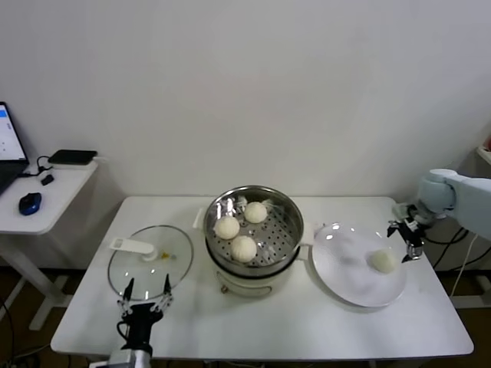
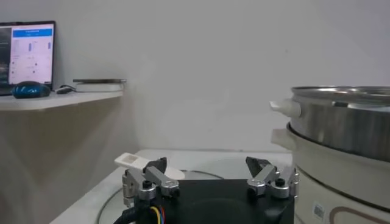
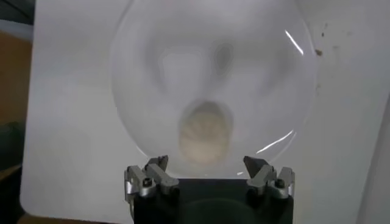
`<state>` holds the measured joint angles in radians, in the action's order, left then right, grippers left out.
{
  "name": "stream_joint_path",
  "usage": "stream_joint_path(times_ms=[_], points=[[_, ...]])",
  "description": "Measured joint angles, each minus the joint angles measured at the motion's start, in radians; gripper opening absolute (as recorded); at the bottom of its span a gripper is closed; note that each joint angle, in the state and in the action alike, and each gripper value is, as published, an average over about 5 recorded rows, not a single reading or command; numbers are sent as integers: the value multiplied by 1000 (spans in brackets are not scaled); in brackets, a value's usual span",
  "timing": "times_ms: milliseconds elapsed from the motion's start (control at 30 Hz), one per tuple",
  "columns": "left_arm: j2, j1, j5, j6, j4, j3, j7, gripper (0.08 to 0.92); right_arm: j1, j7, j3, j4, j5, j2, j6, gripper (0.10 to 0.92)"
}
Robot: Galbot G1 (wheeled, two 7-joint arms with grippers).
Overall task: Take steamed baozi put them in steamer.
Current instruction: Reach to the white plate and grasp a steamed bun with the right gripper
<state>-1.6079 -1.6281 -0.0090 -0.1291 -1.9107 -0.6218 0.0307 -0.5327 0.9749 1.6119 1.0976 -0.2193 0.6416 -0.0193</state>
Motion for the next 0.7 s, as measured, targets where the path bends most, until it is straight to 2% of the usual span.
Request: stream_joint_path(times_ms=[700], points=[[-1,3,11,4,9,3,0,823,260,-39,-264,-138,77,27,-2,823]])
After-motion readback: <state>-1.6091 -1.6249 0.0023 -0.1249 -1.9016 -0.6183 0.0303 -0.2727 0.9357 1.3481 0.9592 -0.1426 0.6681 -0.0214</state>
